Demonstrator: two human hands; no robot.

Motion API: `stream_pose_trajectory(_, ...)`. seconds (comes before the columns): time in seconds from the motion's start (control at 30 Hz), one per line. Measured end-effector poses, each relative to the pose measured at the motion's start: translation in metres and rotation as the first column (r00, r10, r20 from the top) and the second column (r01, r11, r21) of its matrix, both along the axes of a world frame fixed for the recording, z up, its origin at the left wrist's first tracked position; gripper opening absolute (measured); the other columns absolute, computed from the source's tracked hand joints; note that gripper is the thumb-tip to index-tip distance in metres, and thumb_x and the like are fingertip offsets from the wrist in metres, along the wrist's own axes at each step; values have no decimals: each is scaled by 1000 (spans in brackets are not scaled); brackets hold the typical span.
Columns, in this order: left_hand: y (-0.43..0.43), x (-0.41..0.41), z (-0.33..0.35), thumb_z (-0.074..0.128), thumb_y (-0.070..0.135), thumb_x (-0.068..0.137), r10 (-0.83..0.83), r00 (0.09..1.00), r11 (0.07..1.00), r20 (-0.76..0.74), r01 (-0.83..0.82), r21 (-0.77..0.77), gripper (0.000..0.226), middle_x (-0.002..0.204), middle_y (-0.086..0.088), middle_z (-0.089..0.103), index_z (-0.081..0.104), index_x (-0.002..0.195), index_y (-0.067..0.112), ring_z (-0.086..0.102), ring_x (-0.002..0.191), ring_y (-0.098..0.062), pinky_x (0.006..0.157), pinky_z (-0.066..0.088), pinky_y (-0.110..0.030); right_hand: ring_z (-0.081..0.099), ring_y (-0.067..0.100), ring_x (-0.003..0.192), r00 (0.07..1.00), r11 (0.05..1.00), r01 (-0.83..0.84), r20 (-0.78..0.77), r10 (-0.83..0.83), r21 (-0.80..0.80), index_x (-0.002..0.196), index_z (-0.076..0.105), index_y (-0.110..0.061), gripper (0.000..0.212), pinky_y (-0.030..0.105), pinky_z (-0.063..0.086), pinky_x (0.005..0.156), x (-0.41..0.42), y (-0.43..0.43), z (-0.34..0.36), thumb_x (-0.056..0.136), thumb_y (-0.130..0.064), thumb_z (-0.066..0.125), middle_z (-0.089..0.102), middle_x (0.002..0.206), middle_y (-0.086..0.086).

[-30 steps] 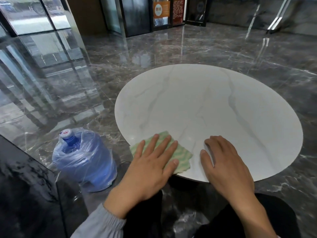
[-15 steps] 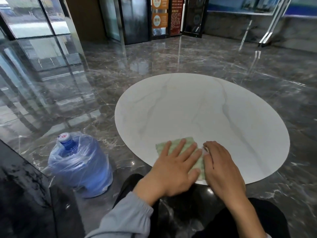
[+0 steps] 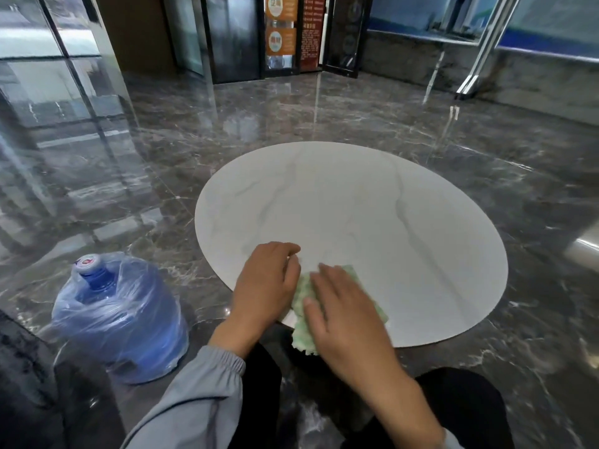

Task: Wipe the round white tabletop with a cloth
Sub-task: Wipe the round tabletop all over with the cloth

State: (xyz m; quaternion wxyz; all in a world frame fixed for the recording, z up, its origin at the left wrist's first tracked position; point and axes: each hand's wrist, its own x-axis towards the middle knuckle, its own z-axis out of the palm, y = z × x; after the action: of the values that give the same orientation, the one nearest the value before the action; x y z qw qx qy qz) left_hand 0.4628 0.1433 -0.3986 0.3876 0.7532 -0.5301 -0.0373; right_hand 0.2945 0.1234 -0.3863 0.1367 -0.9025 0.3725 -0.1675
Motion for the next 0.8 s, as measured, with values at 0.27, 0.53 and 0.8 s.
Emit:
stream_pose_trajectory(0.27,-3,2,-16,40,36,103,-17,977,1000,212,16,6,39,111,4,73,74,112,19,64,107,-25,92,50,-42,-19,3,154,968,998,56,-244,-51,14,164,0,-42,58,24,-14,121,-46,-47,-18,107,-52,6,-13,168,-22)
stream_pose_trajectory(0.53,-5,-1,-16,43,33,102,36,972,999,232,-32,-20,32,108,6,71,73,107,22,62,102,-24,85,47,-41,-20,20,157,889,971,237,-411,-203,33,160,-12,-45,59,45,-10,125,-61,-86,-8,107,-46,13,-19,170,-11)
stream_pose_trajectory(0.8,-5,4,-19,42,36,101,5,966,1000,258,-8,13,31,111,8,68,70,106,25,59,107,-23,86,46,-41,-29,5,151,972,999,-37,-229,45,39,153,-9,-64,51,34,-22,120,-50,-17,-20,102,-63,-1,-18,165,-28)
